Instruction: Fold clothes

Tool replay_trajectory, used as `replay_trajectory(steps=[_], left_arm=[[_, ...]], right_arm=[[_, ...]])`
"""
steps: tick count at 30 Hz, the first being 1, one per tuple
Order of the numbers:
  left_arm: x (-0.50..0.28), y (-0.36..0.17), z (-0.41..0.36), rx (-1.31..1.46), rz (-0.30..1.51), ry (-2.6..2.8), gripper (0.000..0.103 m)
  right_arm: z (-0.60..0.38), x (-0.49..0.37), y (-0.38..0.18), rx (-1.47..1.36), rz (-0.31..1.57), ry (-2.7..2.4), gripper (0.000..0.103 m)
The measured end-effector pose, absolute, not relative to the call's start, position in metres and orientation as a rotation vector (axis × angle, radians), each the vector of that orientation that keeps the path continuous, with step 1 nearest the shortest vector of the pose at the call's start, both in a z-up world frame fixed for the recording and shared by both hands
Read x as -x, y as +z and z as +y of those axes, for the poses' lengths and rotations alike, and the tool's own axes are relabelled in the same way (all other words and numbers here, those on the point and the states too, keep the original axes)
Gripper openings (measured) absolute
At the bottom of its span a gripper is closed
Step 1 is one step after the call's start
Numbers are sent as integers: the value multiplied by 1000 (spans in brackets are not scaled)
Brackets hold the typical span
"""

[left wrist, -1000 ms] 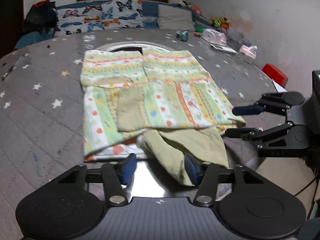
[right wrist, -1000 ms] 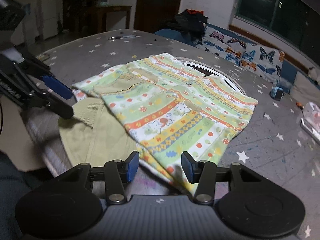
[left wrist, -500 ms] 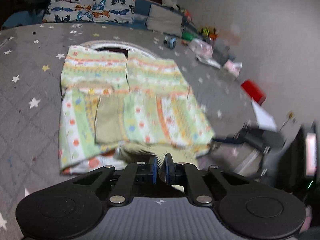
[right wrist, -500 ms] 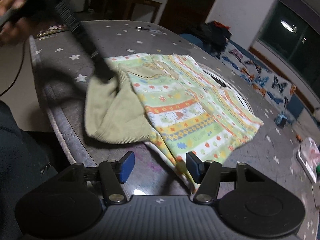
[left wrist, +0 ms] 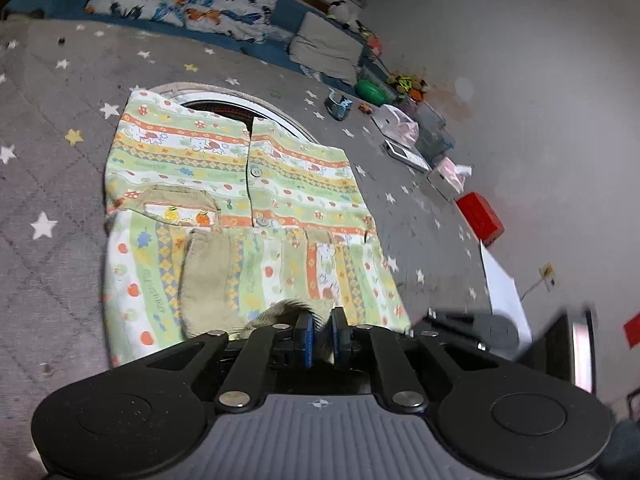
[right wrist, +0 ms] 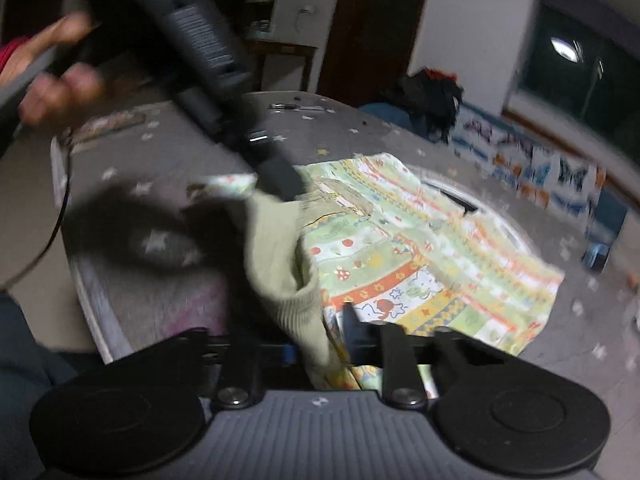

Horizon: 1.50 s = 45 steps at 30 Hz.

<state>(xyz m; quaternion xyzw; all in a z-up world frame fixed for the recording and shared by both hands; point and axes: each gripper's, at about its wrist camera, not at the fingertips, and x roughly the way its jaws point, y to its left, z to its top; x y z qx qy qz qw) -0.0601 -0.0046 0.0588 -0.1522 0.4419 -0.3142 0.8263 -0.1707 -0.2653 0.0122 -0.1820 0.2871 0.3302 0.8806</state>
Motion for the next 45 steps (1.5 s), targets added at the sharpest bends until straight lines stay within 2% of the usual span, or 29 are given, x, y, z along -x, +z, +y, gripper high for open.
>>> replay_trajectory(steps=[1,2,3,4,5,12,15,17,24,30,40,45], left_arm=[[66,60,-1,297,917,-662,16],[75,62,1,249,880,-641,27],[84,63,2,197,841,-618,45],[93,65,4,145,801,-595,52],[102,67,6,94,761,-571,56],[133,37,-26,-332,635,-468,56],[136,24,-36,-449,590,-435,55],[136,18,-40,-510,568,-410,51],[141,15,-35,-615,485,-380,11],[165,29,-31,-669,452,-445,7],[234,80,-16,-595,645,-698,7],[216,86,-12,-558,674,-713,7]], right_arm=[[-268,166,14,347,608,687,11],[-270,163,17,318,615,686,11],[-273,160,19,291,622,685,10],[-275,157,22,263,628,684,10],[-277,154,24,241,634,684,10],[-282,145,34,172,645,665,10],[-282,145,37,168,637,655,10],[-281,148,39,173,628,649,10],[-280,156,40,192,588,630,7],[-284,167,50,206,564,637,5],[-298,245,98,300,600,778,5],[-292,248,110,357,634,811,5]])
